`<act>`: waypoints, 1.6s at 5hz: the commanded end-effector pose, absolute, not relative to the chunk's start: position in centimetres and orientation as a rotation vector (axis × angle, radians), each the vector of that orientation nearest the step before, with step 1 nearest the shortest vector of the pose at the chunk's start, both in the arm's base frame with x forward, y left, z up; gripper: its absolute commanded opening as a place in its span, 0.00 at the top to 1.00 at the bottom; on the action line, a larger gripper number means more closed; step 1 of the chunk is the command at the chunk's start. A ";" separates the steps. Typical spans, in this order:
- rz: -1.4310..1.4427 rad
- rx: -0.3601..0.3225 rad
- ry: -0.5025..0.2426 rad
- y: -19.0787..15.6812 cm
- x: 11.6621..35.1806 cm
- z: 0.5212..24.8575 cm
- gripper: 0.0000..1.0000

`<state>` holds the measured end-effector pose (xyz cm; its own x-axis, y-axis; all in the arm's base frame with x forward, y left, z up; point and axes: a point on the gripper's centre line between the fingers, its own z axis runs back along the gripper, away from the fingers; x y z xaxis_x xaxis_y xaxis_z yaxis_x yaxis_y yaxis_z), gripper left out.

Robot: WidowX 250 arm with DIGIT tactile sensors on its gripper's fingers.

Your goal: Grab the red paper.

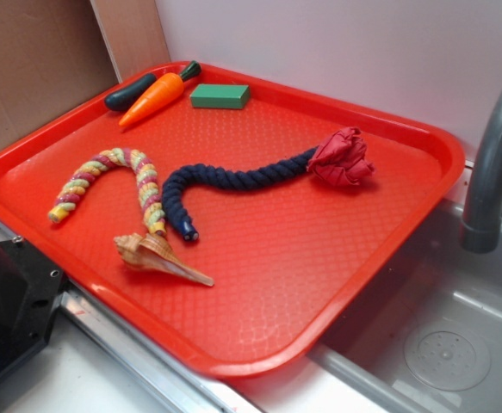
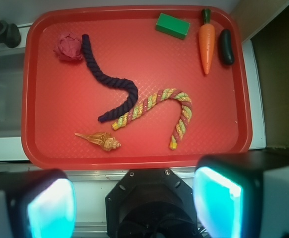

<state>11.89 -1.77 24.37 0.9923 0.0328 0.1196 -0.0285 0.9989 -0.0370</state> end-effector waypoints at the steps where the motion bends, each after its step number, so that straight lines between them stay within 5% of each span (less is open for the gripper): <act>1: 0.031 -0.035 -0.120 -1.8 11.9 24.4 0.00; 2: -0.102 -0.025 -0.093 -2.5 16.9 19.4 0.00; 3: -0.264 -0.011 -0.182 -5.4 22.1 15.8 0.00; 4: -0.448 -0.094 -0.284 -8.9 26.6 13.2 0.00; 5: -0.563 -0.055 -0.354 -11.8 30.5 11.1 0.00; 8: -0.563 -0.055 -0.354 -11.8 30.5 11.1 0.00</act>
